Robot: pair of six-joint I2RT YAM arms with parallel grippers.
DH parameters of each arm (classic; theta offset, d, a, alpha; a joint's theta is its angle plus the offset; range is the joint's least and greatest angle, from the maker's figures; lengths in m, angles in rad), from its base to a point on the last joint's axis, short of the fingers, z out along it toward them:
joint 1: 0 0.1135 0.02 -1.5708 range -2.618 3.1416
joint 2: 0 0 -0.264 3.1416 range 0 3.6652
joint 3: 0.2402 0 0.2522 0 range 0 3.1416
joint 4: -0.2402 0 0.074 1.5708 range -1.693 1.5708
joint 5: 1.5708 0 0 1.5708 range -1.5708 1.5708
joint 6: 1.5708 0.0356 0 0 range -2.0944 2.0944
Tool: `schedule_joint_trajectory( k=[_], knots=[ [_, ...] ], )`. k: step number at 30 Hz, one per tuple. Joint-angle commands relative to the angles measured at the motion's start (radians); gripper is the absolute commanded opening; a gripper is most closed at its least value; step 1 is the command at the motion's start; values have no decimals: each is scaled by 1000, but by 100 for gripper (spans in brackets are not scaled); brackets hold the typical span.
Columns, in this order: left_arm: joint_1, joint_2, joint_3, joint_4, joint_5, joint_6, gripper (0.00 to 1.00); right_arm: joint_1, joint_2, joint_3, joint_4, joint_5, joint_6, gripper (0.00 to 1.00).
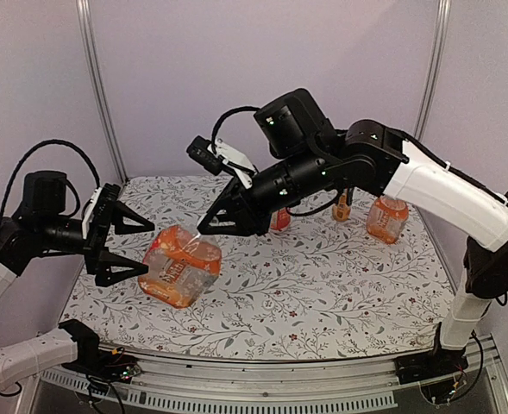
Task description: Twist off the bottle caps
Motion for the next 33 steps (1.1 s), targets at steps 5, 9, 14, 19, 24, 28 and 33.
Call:
schedule_joint_trajectory(
  k=[5, 9, 14, 19, 24, 28, 33],
  knots=[
    [-56, 11, -59, -89, -6, 31, 83, 32, 43, 26, 120, -97, -36, 0],
    [-68, 17, -67, -88, 4, 31, 74, 33, 46, 20, 126, -89, -36, 0],
    [-69, 16, -63, -87, 9, 30, 49, 32, 44, 12, 130, -71, -40, 0],
    [-70, 7, -57, -83, 17, 27, 35, 32, 39, 4, 130, -8, -31, 0],
    [-68, 2, -39, -61, -83, 33, 29, 26, 30, -17, 128, 130, 30, 49],
    [-68, -6, -32, 1, -349, 111, 27, -5, 17, -27, 128, 212, 178, 73],
    [-76, -15, -71, 133, -720, 344, 25, -34, 32, -48, 128, 229, 407, 78]
  ],
)
